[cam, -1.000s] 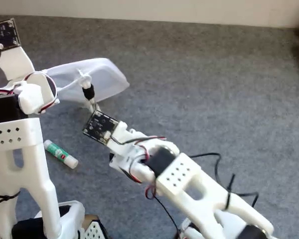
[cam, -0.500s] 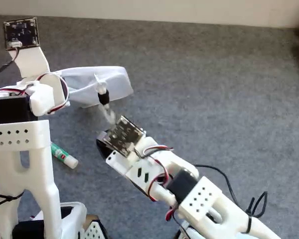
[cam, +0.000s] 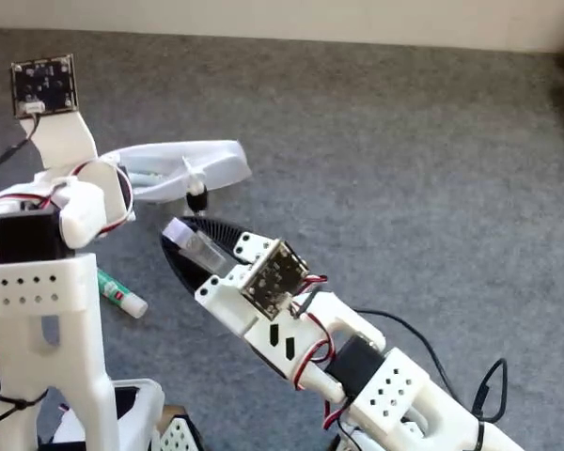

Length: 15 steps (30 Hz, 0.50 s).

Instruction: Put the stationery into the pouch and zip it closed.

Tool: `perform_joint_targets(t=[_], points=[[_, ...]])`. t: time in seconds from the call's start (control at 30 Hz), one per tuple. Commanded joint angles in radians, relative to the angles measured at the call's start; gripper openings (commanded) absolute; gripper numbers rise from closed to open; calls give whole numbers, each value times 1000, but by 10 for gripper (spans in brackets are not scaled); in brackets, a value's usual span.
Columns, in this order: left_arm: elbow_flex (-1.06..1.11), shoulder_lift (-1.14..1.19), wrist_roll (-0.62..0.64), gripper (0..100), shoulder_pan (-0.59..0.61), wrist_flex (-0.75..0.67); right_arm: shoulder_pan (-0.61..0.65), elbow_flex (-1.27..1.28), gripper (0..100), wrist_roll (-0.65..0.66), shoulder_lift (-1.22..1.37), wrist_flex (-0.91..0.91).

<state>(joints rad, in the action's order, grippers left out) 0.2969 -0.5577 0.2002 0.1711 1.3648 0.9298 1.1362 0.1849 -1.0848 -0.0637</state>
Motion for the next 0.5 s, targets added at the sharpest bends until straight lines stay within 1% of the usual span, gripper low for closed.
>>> perform_joint_targets(t=[0.0,0.17,0.47], points=[[35,-1,-32,5,-19,-25,8,-13,5,-3,-35,94],[38,-1,-40,5,-19,-20,31,-13,5,-2,-35,213],[38,-1,-40,5,-19,-17,31,-12,5,-2,-13,404]])
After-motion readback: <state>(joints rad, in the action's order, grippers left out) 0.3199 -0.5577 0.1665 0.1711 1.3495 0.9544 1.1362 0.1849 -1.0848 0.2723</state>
